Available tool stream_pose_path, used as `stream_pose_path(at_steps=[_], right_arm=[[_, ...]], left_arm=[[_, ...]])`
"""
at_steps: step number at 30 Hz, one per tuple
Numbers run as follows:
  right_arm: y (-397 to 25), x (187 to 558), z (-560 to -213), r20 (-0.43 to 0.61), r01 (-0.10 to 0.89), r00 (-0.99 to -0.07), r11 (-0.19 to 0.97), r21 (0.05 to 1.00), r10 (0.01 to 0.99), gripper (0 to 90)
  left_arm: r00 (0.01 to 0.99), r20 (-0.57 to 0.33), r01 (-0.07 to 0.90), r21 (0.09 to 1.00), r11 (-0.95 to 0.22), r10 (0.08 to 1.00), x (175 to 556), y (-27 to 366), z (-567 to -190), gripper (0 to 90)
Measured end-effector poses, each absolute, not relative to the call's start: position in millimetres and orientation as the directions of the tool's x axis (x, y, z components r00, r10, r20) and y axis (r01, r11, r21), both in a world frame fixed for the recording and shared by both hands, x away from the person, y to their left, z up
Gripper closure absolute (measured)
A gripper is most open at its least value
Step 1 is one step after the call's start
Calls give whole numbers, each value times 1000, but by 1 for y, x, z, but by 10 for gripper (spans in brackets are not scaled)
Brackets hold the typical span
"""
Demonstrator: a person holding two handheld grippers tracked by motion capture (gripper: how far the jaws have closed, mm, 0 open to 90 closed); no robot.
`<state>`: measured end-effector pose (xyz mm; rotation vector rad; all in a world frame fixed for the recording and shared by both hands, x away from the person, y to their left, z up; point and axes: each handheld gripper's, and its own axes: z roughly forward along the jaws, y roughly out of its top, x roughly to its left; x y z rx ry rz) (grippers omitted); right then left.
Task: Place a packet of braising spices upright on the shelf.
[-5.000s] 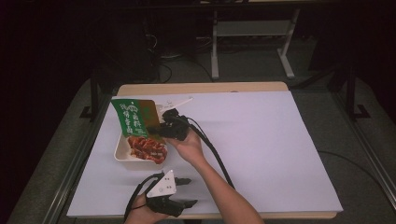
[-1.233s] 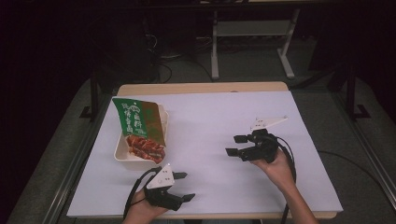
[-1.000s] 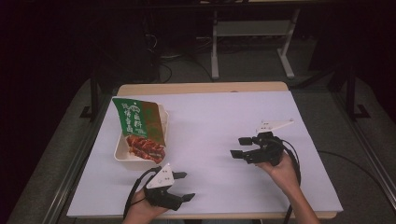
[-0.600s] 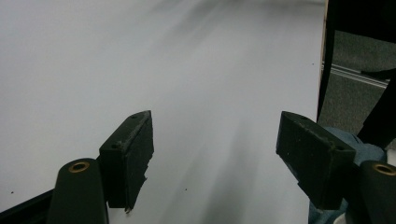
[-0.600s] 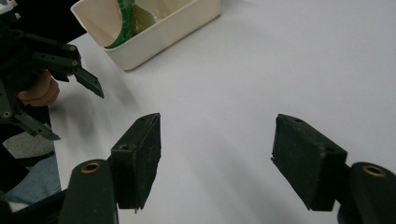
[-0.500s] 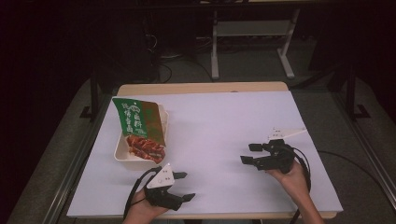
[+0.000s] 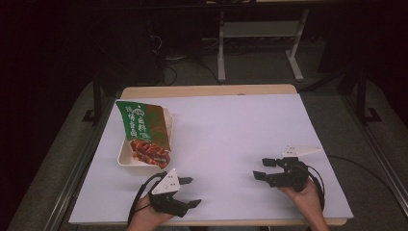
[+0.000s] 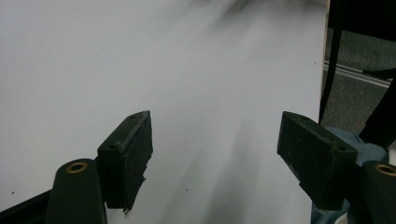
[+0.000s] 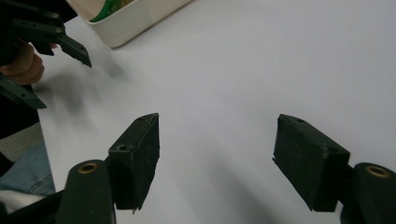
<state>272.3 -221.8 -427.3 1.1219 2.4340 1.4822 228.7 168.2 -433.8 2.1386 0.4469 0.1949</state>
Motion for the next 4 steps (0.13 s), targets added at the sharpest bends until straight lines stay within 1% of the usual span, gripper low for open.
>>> stream_pose_path(at_steps=[4], right_arm=[[-220, 260, -434, 309, 552, -723, 246, 797, 618, 275]], left_arm=[[925, -20, 232, 820, -524, 378, 228, 167, -434, 256]])
